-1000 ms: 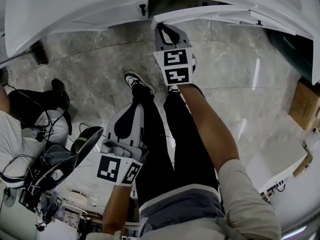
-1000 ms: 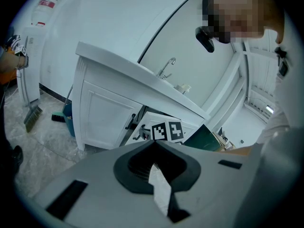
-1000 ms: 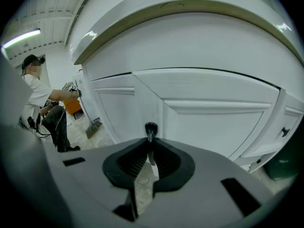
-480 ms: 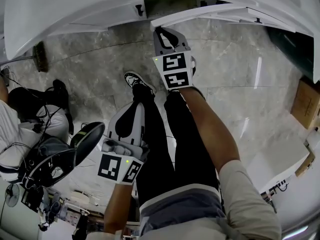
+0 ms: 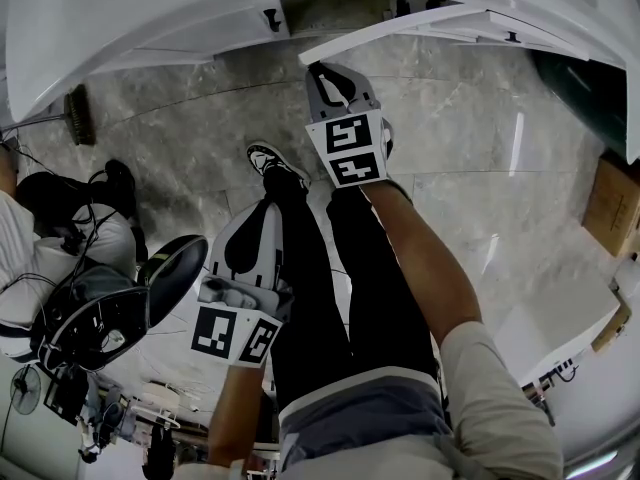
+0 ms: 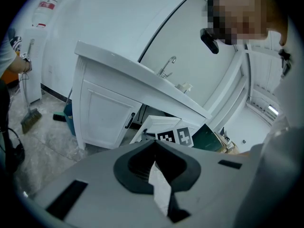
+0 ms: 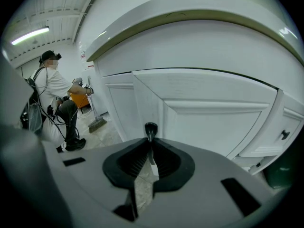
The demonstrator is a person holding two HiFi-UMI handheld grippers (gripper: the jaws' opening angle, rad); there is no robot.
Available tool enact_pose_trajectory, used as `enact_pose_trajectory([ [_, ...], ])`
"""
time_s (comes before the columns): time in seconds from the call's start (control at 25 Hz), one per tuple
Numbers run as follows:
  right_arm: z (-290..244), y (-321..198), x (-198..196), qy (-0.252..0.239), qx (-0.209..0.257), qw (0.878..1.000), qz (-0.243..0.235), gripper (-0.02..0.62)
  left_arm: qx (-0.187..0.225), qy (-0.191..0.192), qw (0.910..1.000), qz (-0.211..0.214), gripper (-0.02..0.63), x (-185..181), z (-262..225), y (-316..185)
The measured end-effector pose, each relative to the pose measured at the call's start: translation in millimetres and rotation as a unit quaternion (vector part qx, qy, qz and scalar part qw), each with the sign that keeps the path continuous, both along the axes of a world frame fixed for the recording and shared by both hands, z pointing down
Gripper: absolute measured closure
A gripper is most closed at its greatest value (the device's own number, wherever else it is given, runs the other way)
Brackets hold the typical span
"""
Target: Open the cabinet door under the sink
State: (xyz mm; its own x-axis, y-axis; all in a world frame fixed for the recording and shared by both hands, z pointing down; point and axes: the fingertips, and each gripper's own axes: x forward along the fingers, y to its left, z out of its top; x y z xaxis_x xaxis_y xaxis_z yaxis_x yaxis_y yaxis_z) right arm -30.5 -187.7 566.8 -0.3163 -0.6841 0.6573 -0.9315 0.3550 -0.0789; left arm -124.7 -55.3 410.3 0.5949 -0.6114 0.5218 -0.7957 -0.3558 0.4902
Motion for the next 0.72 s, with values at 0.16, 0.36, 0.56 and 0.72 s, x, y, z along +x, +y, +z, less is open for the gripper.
enact_pose_trajectory([
  [0.16,-1.3,5.6,1.3,0.001,0.000,1.000,-0.005,0.549,0.000,0.001,1.0000,0.001,0.604,1.8,-1.1,1.7],
  [0.36,0.4,14.4,4.3,0.005,0.000,1.000,-0.013,0.549,-0.003,0.002,1.0000,0.003,0.604,4.1,0.9,3.2],
  [0.56,5.1,17.4,7.9,0.012,0.001,1.000,-0.025,0.549,-0.008,0.000,0.9999,0.011,0.604,6.2,4.4,1.9],
  [0.72,7.3,26.2,10.8,0.015,0.000,0.999,-0.035,0.549,-0.010,-0.002,0.9999,0.010,0.604,7.0,6.8,6.5],
])
